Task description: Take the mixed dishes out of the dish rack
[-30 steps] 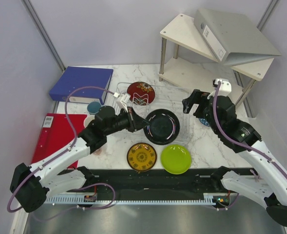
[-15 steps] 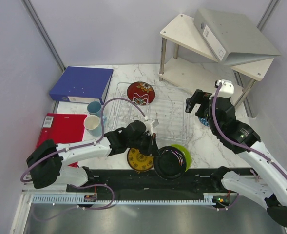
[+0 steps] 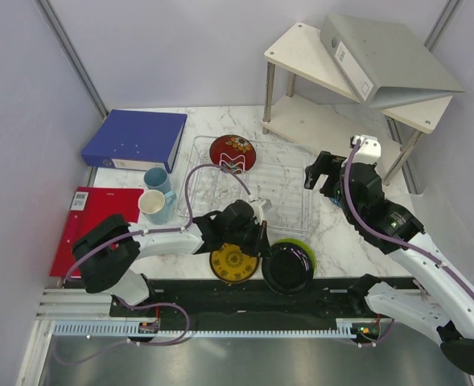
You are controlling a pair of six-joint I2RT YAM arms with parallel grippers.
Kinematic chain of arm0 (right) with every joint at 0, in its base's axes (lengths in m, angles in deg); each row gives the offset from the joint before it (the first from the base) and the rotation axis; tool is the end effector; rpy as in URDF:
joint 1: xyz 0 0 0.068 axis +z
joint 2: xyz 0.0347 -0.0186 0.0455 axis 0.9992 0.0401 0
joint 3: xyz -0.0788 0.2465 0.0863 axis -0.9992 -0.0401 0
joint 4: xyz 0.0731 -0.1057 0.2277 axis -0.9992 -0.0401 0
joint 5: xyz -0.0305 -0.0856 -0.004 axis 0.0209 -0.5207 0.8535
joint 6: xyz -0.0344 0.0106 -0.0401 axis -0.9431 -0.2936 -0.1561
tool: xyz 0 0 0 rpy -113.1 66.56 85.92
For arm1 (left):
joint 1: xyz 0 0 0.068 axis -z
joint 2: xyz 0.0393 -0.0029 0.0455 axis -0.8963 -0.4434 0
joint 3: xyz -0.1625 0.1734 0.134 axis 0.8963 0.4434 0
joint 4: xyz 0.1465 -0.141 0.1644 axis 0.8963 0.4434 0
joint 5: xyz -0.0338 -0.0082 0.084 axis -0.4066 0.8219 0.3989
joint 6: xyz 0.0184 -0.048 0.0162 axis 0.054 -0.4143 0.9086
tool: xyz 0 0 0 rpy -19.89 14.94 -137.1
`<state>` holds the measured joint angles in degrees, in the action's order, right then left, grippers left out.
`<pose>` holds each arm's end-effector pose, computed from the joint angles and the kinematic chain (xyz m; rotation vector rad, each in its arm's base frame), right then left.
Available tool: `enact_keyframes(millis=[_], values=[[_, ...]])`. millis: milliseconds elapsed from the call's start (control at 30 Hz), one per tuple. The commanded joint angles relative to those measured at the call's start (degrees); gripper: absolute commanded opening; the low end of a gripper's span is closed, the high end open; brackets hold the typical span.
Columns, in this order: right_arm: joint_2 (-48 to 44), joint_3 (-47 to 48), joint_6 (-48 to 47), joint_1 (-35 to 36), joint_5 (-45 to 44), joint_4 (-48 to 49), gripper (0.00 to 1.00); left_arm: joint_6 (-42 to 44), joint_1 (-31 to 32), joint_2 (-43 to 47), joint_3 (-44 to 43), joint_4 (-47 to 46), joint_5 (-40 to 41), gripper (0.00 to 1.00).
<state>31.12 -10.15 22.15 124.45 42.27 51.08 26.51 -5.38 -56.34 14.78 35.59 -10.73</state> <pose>0.1552 0.0934 0.3773 0.2443 1.8885 0.2840 0.1508 -0.2656 0.1797 0.5421 2.5192 -1.1860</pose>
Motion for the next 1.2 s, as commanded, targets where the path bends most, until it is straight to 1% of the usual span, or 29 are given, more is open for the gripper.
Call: enact_keyframes(millis=[0,167,633,900,1167], values=[[-0.8,-1.56,-0.49,-0.01,-0.19,2.06,0.96,-1.29,0.32,-2.09,-3.25,-8.05,-1.1,0.02],[-0.71,-2.44,-0.57,-0.01,0.07,2.86,0.96,-0.94,0.23,-4.46,-3.6,-10.42,0.31,0.02],[-0.8,-3.5,-0.66,-0.01,0.25,3.56,0.96,-0.5,0.23,-8.42,-3.51,-9.55,1.89,0.02],[-1.15,-3.85,-0.31,0.07,0.51,3.56,0.96,-0.06,0.23,-7.37,-2.02,-7.88,5.58,0.02],[-1.68,-4.99,-0.22,-0.01,0.42,4.17,0.96,1.34,1.11,-1.84,4.13,-11.3,14.26,0.02]])
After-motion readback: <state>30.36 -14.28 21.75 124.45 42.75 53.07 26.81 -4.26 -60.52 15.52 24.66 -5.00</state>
